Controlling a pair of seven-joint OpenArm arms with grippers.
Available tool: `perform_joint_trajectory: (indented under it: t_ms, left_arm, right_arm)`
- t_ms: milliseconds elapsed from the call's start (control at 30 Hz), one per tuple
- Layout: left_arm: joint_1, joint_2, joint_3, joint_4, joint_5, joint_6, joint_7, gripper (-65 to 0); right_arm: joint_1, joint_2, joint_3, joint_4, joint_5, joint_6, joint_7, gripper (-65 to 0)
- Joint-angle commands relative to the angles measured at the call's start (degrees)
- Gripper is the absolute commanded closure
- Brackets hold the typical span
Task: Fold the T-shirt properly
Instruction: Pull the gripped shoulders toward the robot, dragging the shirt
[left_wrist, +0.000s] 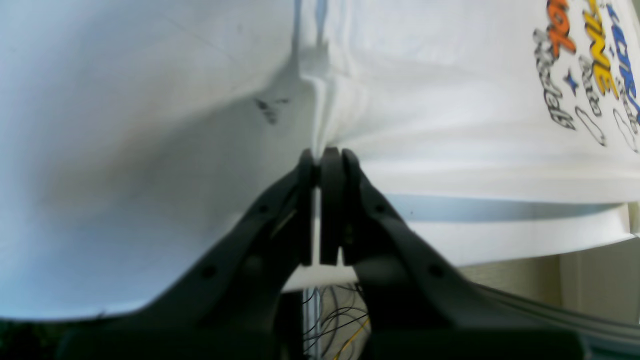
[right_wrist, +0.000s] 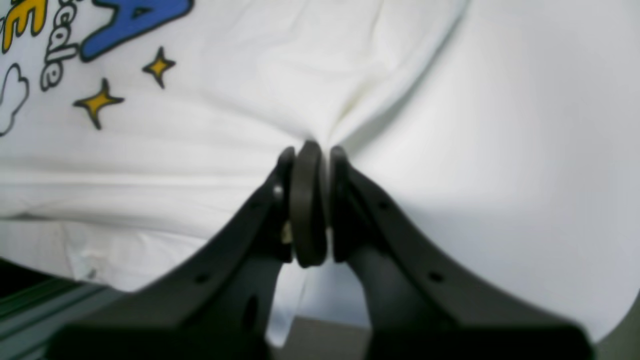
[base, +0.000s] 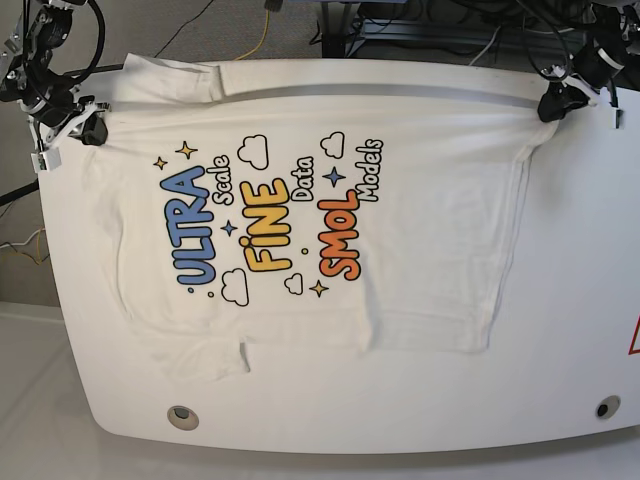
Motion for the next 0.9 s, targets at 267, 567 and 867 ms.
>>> perform_joint_trajectory:
  t_ms: [267, 567, 867]
  left_arm:
    - [3.98, -0.93, -5.24, 4.89, -3.34, 0.38, 1.68, 0.0]
    - [4.76, -0.71, -6.81, 5.45, -4.60, 0.38, 4.43, 0.0]
    - [6.05, -0.47, -6.56, 5.47, -4.56, 0.38, 4.29, 0.0]
  right_arm:
    - [-4.81, -0.52, 5.54, 5.73, 0.06, -0.70, 0.16, 0.0]
    - [-6.81, -1.33, 8.88, 7.73, 0.87, -0.26, -1.45, 0.0]
    - [-8.08, -0.94, 9.39, 6.73, 1.11, -0.59, -0.58, 0.0]
